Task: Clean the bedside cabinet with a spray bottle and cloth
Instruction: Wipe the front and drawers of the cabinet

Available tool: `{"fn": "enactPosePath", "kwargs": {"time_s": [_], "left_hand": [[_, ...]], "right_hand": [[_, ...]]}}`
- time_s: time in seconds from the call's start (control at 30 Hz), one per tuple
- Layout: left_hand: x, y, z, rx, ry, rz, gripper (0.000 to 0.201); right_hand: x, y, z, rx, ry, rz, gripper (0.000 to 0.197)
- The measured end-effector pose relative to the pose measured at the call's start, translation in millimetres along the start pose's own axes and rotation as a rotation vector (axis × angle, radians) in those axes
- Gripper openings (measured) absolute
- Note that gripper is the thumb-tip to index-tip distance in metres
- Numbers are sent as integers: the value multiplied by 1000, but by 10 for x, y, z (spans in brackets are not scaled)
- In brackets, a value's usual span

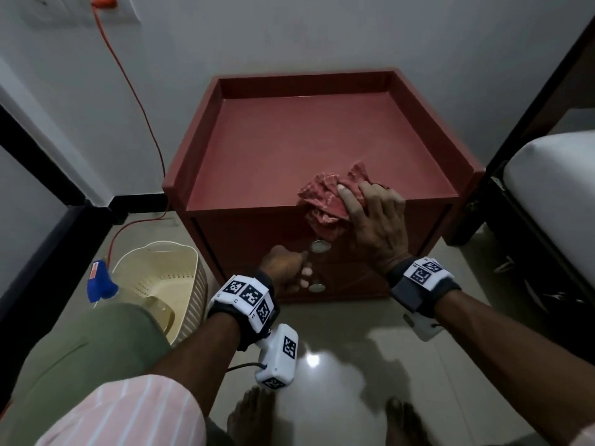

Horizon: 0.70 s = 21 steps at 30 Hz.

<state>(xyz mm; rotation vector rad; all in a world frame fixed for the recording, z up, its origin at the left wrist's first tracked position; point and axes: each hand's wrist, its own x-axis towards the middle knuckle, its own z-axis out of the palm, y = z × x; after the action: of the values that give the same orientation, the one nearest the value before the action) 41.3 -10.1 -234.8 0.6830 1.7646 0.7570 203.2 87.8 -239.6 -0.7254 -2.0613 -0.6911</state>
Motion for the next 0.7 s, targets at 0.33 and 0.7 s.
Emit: {"fn": "enactPosePath", "kwargs": {"time_s": [0.33, 0.7], "left_hand": [[13, 103, 369, 147, -158, -159, 27], [23, 54, 256, -261, 138, -48, 18]], "right_hand": [[-265, 228, 64, -13, 49, -60, 49], [-524, -345, 17, 172, -1, 82, 63]]}}
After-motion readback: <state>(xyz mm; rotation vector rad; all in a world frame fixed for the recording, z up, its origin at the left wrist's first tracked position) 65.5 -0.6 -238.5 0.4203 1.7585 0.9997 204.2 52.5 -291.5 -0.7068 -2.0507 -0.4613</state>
